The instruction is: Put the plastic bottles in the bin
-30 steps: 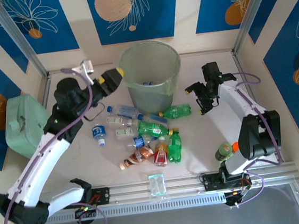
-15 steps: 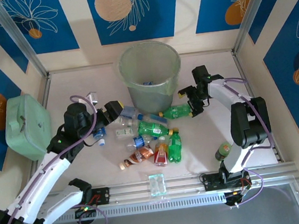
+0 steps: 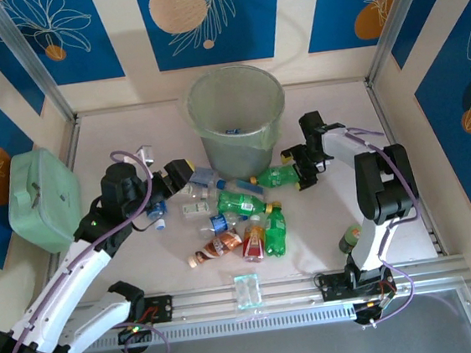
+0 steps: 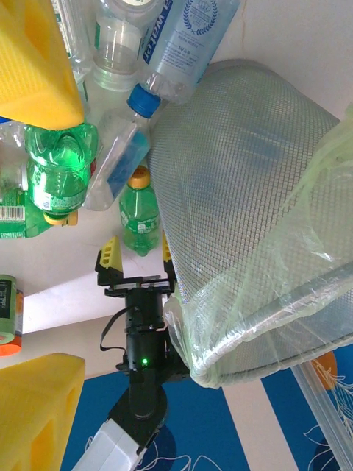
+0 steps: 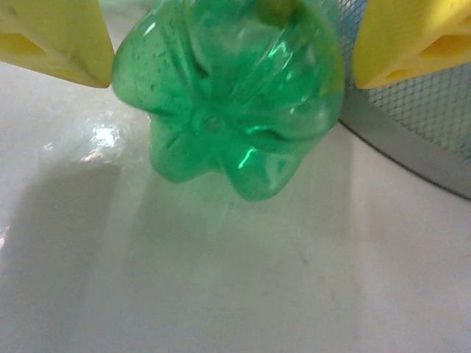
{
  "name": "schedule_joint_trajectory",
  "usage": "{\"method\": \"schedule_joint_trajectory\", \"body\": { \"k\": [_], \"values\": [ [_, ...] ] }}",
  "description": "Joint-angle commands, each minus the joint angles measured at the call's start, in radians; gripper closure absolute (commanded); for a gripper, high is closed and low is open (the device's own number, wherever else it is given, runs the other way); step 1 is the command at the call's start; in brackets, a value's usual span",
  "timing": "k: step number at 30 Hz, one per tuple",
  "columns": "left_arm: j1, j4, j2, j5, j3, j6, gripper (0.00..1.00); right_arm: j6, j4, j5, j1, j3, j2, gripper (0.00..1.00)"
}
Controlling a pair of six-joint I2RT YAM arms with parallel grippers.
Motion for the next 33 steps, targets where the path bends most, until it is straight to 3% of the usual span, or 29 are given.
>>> {"method": "schedule_joint_trajectory", "body": {
  "k": [1, 10, 17, 26, 33],
  "values": [
    [0.003, 0.016, -0.013, 0.0, -0.01, -0.006, 0.21, 0.023, -0.004, 0.009, 0.004, -0.022, 0.018, 0.17],
    [0.003, 0.008, -0.013, -0.006, -0.013, -0.004, 0.21, 0.011, 0.024, 0.026, -0.007, -0.058, 0.019, 0.34],
    [0.003, 0.006, -0.009, -0.009, -0.007, 0.001, 0.21, -0.037, -0.005, 0.075, -0.027, -0.065, -0.059, 0.35],
    [0.002, -0.065, 0.011, 0.0, 0.087, 0.103, 0.2, -0.187, -0.127, 0.186, -0.097, -0.066, -0.305, 0.38],
    [0.002, -0.071, 0.027, 0.079, 0.148, 0.184, 0.19, -0.352, -0.24, 0.27, -0.113, 0.004, -0.567, 0.39]
  ]
}}
